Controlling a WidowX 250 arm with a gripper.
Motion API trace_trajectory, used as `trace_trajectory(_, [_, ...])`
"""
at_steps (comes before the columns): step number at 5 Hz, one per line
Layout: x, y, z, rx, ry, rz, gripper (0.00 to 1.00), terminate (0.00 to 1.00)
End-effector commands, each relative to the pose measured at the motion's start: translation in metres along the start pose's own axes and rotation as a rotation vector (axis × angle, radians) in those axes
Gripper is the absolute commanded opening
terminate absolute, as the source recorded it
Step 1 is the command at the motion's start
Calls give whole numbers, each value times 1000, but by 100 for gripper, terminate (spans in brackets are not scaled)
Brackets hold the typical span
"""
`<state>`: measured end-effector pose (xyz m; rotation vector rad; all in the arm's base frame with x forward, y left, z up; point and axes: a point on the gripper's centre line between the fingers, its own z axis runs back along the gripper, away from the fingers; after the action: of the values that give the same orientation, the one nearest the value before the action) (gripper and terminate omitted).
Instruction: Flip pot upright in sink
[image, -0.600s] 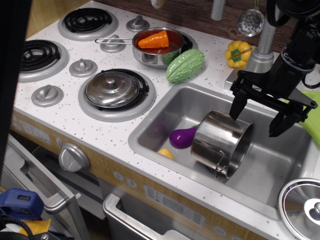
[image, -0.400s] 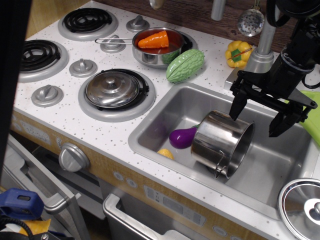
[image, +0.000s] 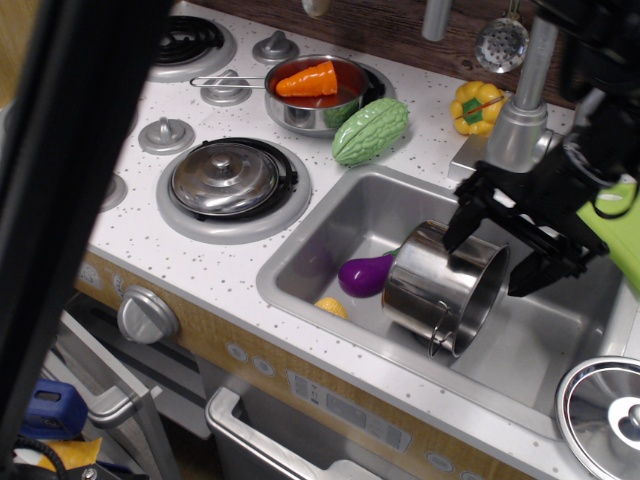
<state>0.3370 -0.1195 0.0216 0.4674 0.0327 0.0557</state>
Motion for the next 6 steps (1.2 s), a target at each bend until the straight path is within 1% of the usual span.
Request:
trace_trajectory(1, [4, -3, 14, 79, -83, -15, 100, 0])
trace_trajectory(2, [1, 2, 7, 89, -107, -27, 100, 0])
trace_trajectory(3, [0, 7, -1, 115, -128, -50, 100, 0])
trace_trajectory(4, [0, 15, -9, 118, -152, -74, 100, 0])
trace_trajectory(5, [0, 21, -15, 125, -156, -83, 100, 0])
trace_trajectory(6, [-1, 22, -19, 121, -160, -85, 0, 0])
